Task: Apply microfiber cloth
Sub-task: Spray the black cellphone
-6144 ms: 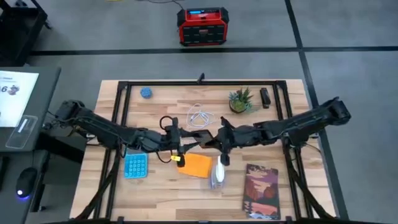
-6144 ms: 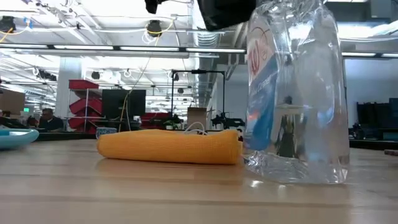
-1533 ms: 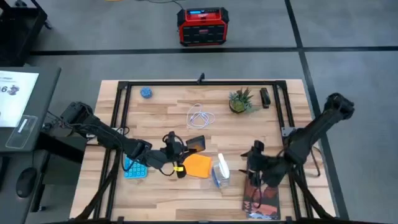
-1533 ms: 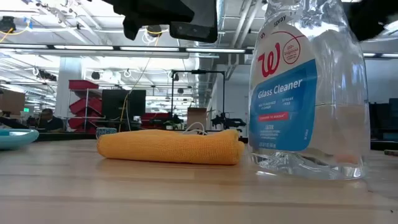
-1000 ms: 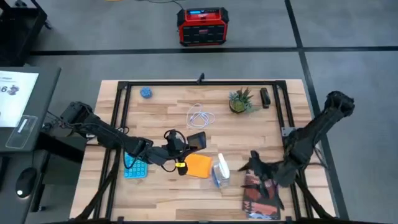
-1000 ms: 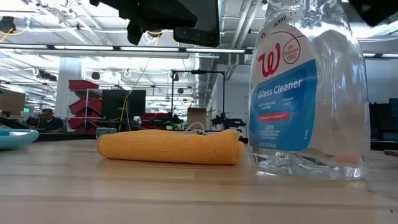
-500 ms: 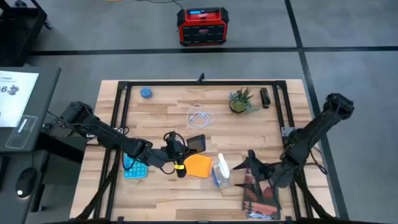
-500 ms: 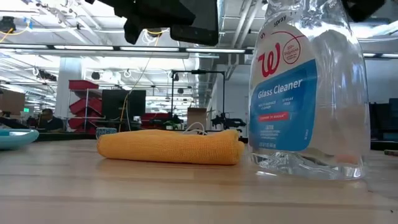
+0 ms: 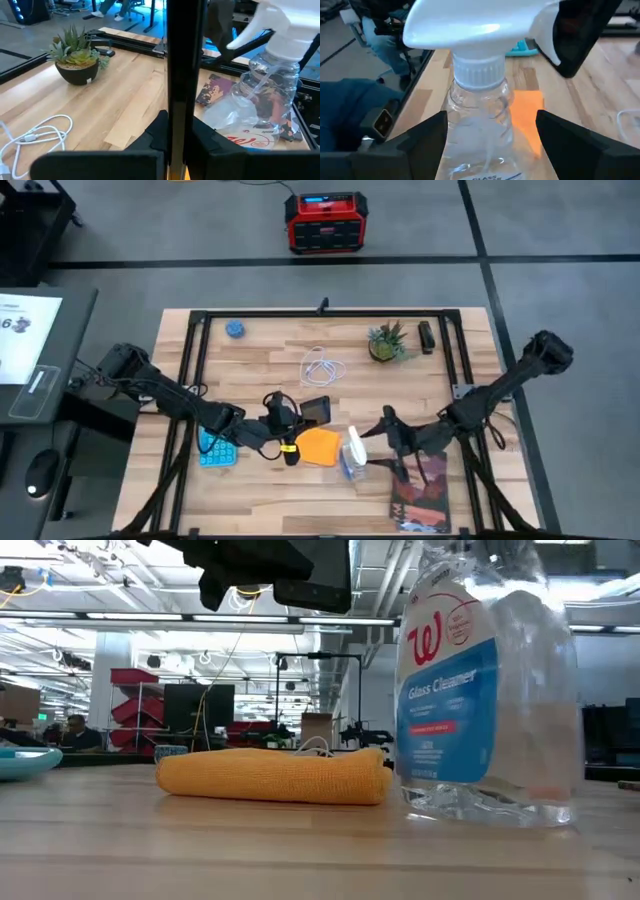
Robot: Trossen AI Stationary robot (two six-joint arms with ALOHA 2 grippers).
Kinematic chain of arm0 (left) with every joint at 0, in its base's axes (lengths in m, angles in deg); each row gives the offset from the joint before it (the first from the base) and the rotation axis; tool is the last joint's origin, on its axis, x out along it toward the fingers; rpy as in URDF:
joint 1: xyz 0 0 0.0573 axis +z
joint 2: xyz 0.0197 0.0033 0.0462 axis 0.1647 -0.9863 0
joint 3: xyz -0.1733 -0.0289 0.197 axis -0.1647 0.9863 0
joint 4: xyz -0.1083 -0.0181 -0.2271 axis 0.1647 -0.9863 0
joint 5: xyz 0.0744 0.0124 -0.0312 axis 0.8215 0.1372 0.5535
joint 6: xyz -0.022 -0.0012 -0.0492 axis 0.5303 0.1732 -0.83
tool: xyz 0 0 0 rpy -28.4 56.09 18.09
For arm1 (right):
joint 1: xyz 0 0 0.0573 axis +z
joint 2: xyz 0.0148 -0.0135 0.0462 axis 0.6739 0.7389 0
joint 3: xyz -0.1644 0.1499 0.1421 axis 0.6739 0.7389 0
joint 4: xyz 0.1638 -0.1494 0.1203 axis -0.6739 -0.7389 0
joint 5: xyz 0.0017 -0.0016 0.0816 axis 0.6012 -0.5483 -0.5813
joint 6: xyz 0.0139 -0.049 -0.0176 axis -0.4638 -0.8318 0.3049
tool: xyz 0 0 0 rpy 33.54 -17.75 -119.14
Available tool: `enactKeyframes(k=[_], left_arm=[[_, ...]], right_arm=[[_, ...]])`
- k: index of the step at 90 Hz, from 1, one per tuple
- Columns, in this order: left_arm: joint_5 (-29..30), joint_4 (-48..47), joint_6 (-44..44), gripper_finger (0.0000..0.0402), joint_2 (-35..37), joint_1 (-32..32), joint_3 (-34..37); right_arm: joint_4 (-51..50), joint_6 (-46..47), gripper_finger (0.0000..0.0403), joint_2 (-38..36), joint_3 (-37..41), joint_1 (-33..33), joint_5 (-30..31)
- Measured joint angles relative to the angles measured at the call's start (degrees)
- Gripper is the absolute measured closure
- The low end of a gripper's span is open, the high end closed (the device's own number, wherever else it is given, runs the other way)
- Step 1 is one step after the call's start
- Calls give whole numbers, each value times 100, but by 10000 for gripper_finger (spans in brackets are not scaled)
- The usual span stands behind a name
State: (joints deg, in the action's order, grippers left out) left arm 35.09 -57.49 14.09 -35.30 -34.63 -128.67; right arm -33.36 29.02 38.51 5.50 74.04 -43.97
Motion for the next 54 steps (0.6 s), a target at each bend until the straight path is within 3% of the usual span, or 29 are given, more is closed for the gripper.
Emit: enactKeyframes(k=[24,46,54], left_arm=[[0,4,50,387,0,0,0],[-2,1,59,387,0,2,0],[0,4,61,387,0,2,0]], right_arm=[[353,-539,111,-215,0,-369,-88],[655,-417,111,-81,-4,-917,-1444],[807,-451,111,-51,-4,-1013,-1635]])
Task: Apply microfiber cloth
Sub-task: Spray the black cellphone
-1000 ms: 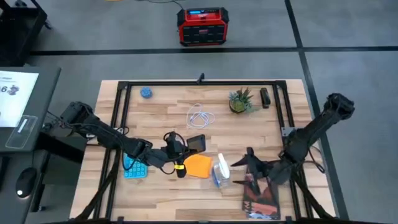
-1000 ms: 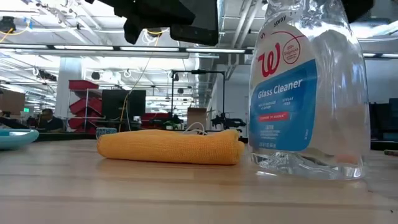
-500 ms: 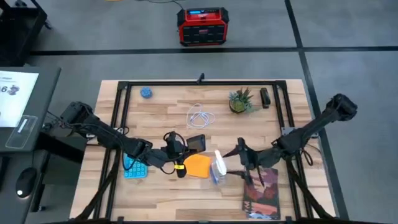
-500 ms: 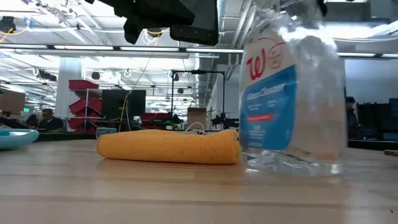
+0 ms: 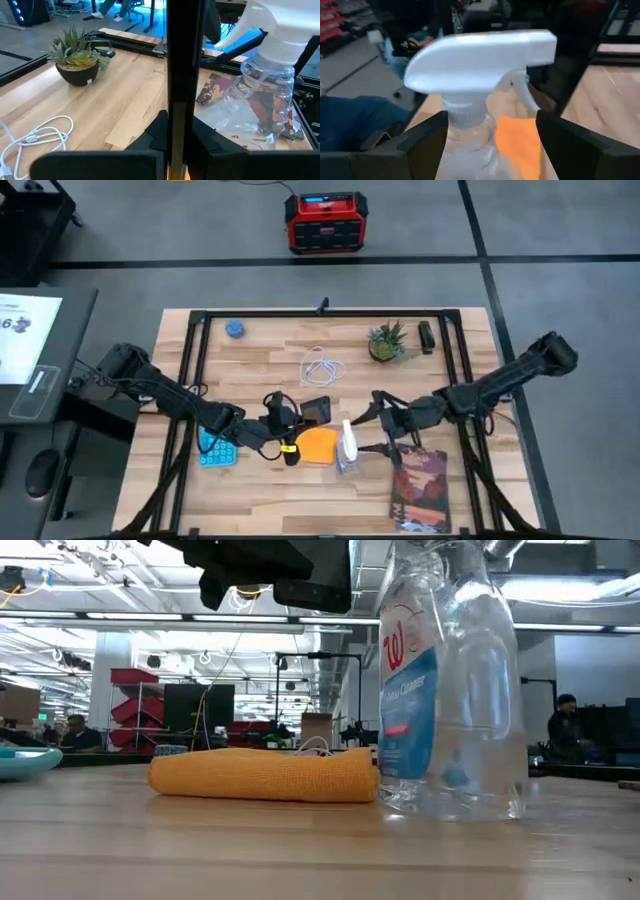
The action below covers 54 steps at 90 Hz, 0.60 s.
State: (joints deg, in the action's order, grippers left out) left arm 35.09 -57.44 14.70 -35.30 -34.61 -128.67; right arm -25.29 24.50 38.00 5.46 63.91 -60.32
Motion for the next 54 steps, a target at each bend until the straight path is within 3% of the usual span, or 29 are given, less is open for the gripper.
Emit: enactKeyframes(k=[54], left_arm=[[-2,35,4,386,0,0,0]], right_arm=[[246,229,111,4,0,229,-11]])
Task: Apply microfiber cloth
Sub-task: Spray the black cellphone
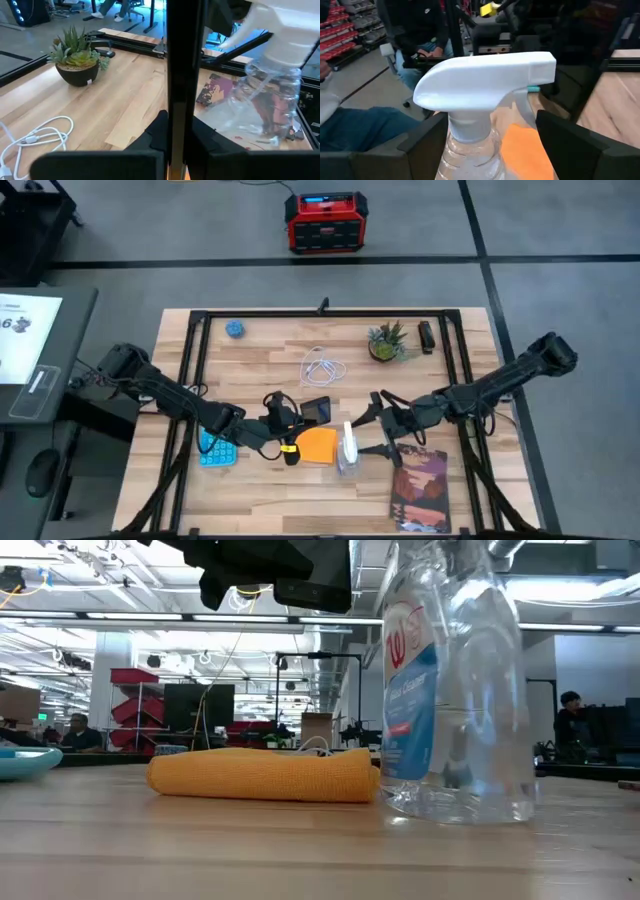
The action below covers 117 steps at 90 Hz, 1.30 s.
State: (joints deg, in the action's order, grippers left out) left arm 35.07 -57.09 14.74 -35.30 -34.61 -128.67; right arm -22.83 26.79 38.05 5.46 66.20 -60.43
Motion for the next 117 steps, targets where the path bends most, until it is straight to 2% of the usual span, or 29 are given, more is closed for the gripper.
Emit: enactKeyframes(k=[27,44,59,65,86,96,117], left_arm=[[0,3,0,386,0,0,0],[0,-9,0,386,0,0,0],[0,-12,0,386,0,-2,0],[-1,-13,0,386,0,-2,0],[-2,-15,2,386,0,-2,0],[-2,-16,1,386,0,-2,0],[-2,-19,1,386,0,-2,0]], right_arm=[[-113,25,111,-42,0,453,890],[-354,151,111,-171,0,715,2043],[-935,413,111,-231,-288,1205,2497],[-1114,702,111,-161,-482,1471,2870],[-1192,1051,111,883,-1077,2251,4583],[-1191,1036,111,1590,-1622,2407,5487],[-1173,696,111,2729,-2754,2487,6875]])
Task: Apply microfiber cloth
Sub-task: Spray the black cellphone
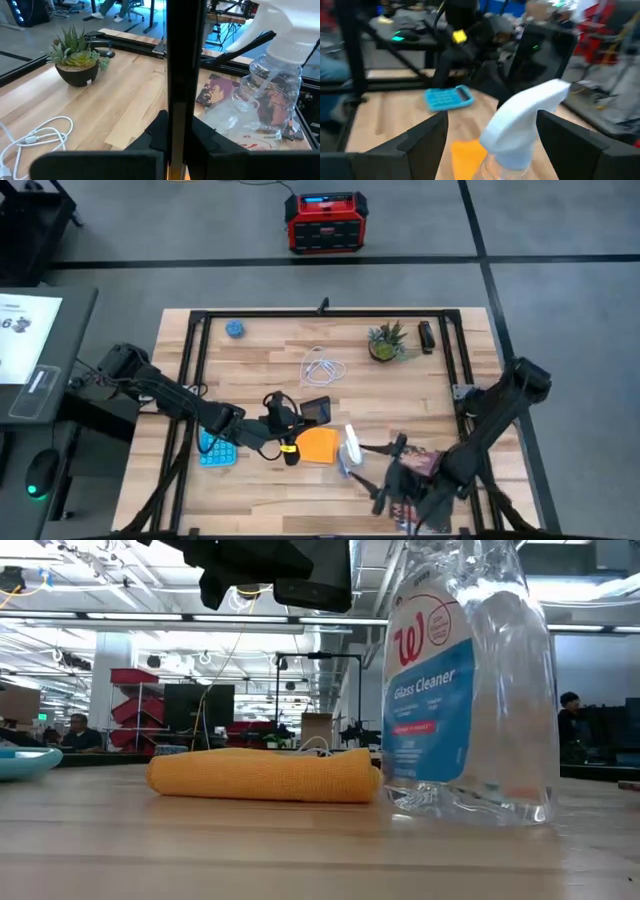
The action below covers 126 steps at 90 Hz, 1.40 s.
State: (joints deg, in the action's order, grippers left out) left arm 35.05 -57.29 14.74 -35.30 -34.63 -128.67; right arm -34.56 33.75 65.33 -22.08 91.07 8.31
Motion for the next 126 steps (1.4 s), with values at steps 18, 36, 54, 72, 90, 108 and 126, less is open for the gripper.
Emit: enactKeyframes(k=[18,36,54,72,90,108,126], left_arm=[[2,2,-5,386,0,-25,0],[-9,4,-5,386,0,-44,0],[2,2,-7,386,0,-69,0],[-1,2,-11,386,0,-70,0],[-1,2,-18,386,0,-83,0],[0,2,-20,386,-2,-90,0],[-1,2,-12,386,-2,-94,0]], right_arm=[[-8,-172,121,351,-418,-127,450],[-141,-100,178,208,-430,-194,495],[-599,-100,231,167,-430,-151,499],[-764,155,236,167,-430,-111,502],[-972,248,186,53,-428,-52,458],[-2424,1716,165,-375,-428,44,176],[-3304,3003,179,-567,-450,-79,-685]])
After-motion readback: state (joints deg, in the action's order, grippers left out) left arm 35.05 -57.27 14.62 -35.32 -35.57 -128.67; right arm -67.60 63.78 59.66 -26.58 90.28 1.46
